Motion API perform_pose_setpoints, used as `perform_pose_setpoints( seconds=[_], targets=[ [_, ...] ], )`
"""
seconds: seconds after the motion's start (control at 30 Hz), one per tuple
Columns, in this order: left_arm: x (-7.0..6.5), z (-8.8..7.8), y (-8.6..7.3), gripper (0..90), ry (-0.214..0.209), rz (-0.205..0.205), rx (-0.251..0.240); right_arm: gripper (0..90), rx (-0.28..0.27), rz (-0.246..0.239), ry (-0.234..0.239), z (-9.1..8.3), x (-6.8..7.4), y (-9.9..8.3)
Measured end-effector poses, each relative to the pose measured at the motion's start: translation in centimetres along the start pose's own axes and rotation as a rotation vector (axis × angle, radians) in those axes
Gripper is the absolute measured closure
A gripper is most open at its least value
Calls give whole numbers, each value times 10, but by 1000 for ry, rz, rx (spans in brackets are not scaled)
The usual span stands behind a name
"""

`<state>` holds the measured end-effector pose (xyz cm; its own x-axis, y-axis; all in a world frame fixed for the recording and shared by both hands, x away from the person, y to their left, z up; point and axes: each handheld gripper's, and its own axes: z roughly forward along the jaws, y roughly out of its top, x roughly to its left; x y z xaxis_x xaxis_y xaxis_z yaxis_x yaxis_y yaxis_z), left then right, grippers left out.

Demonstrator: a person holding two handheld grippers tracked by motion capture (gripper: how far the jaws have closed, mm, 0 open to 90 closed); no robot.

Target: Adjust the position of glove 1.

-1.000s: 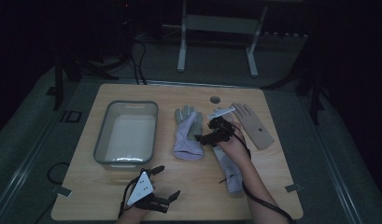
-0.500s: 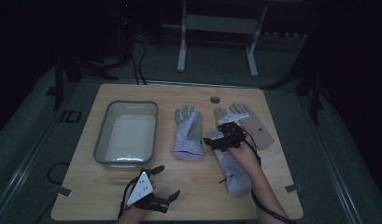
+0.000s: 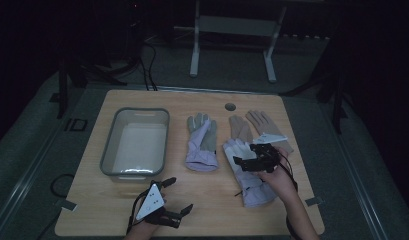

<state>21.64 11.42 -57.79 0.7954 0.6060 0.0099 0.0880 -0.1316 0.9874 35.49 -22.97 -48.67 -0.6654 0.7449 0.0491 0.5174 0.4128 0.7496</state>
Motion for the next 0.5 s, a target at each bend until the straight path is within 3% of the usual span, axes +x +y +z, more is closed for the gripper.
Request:
perform_pose_setpoints(
  seconds=[0.3, 0.5],
  targets=[
    [0, 0, 0, 19, 1, 0, 0, 361, 51, -8, -33, -9, -10, -33],
    [0, 0, 0, 19, 1, -1, 0, 375, 82, 25, -6, -7, -16, -53]
  ],
)
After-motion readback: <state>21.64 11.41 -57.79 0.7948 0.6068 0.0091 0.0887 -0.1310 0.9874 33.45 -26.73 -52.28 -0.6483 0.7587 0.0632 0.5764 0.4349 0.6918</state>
